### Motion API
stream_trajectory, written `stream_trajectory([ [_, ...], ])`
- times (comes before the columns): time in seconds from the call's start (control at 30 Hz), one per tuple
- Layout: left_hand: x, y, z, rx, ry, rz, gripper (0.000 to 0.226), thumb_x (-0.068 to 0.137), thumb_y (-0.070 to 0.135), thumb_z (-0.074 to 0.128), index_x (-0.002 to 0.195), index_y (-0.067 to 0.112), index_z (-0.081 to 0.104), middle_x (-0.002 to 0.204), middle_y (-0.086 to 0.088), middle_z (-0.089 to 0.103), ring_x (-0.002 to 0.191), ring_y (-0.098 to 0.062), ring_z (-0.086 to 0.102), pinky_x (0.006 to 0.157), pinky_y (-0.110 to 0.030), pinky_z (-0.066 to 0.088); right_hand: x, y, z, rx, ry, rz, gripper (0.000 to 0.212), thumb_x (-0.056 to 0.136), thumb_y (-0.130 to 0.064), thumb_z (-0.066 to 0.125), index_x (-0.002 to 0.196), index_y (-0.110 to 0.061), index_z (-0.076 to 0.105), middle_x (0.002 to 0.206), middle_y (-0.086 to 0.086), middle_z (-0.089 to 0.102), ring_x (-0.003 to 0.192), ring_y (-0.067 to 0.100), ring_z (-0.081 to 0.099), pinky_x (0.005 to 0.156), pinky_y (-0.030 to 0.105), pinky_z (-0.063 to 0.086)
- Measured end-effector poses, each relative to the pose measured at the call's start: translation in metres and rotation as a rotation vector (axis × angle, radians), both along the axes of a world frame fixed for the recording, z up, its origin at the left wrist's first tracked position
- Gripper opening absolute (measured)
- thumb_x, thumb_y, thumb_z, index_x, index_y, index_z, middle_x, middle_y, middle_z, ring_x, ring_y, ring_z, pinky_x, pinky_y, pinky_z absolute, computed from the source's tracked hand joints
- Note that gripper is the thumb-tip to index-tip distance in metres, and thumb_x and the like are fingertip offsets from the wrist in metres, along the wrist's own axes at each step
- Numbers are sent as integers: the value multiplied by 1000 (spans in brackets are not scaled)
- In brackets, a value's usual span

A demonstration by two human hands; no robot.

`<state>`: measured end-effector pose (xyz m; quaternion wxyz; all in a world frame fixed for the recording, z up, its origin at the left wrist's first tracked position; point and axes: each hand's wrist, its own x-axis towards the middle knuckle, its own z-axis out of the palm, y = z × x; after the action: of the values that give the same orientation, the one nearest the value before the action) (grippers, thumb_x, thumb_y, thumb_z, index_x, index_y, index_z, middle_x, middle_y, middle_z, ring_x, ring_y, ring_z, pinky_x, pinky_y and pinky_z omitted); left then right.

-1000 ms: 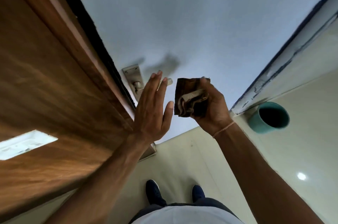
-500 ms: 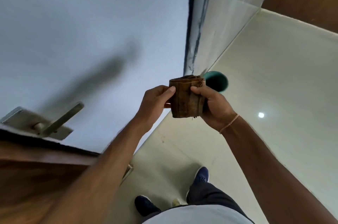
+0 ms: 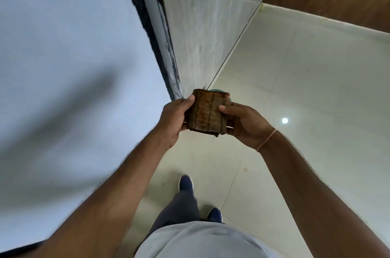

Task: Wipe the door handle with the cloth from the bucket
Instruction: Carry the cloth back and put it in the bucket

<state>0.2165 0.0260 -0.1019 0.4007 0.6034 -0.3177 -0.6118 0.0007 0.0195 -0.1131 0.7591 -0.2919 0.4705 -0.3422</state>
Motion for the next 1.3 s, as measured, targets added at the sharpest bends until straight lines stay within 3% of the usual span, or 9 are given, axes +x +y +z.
stream_trajectory([
  [0.27,-42,-144,-55,73,-79,-106,25,106,30,63,118,9,70,107,-9,77,94,-22,75,65,-27,60,-35,-129,-58,94,201,-153,26,101,-5,60,126,1,65,106,16,71,91,27,71,86,42,61],
  [0.37,-56,-207,-93,131,-90,-119,9,104,19,66,103,13,73,98,-8,77,91,-26,73,67,-32,58,-45,-182,-82,114,299,-183,26,100,1,61,126,3,63,104,14,72,86,24,72,71,33,62],
  [0.53,-84,-292,-147,205,-140,-148,17,106,16,63,92,18,71,100,-11,74,92,-28,71,77,-38,62,-64,-264,-139,182,437,-250,28,97,5,66,124,7,64,107,20,69,84,28,70,64,30,62],
  [0.67,-102,-340,-207,253,-161,-181,24,110,21,55,92,19,70,98,-8,72,97,-26,69,93,-47,60,-78,-321,-214,223,529,-233,9,94,-2,71,101,-8,70,103,16,73,98,36,75,80,43,67],
  [0.8,-111,-379,-300,318,-258,-134,15,108,25,60,98,20,70,100,-1,71,100,-20,68,86,-36,56,-84,-370,-313,258,620,-148,13,87,-11,75,89,-23,70,103,12,76,103,38,75,89,55,64],
  [0.87,-108,-395,-361,296,-403,-112,15,106,27,64,112,16,71,110,1,72,108,-20,67,84,-31,51,-80,-397,-376,244,660,-67,13,90,-12,73,92,-24,68,101,8,74,102,37,73,85,51,65],
  [0.97,-100,-404,-430,273,-585,-145,33,104,32,63,133,15,65,136,-3,68,128,-22,62,104,-35,48,-71,-423,-444,177,776,65,18,95,-17,68,111,-24,66,105,3,70,100,32,68,77,38,60],
  [1.17,-80,-418,-558,144,-812,-253,46,102,28,66,144,11,57,152,-11,58,143,-29,51,119,-45,44,-33,-478,-593,107,944,313,38,100,-21,58,138,-17,55,130,11,64,113,32,61,95,37,51],
  [1.3,-70,-419,-620,83,-923,-369,53,104,28,63,152,9,52,171,-14,36,161,-30,26,132,-48,28,-14,-498,-674,187,1003,377,43,97,-19,55,139,-13,54,134,19,64,123,40,62,102,41,52],
])
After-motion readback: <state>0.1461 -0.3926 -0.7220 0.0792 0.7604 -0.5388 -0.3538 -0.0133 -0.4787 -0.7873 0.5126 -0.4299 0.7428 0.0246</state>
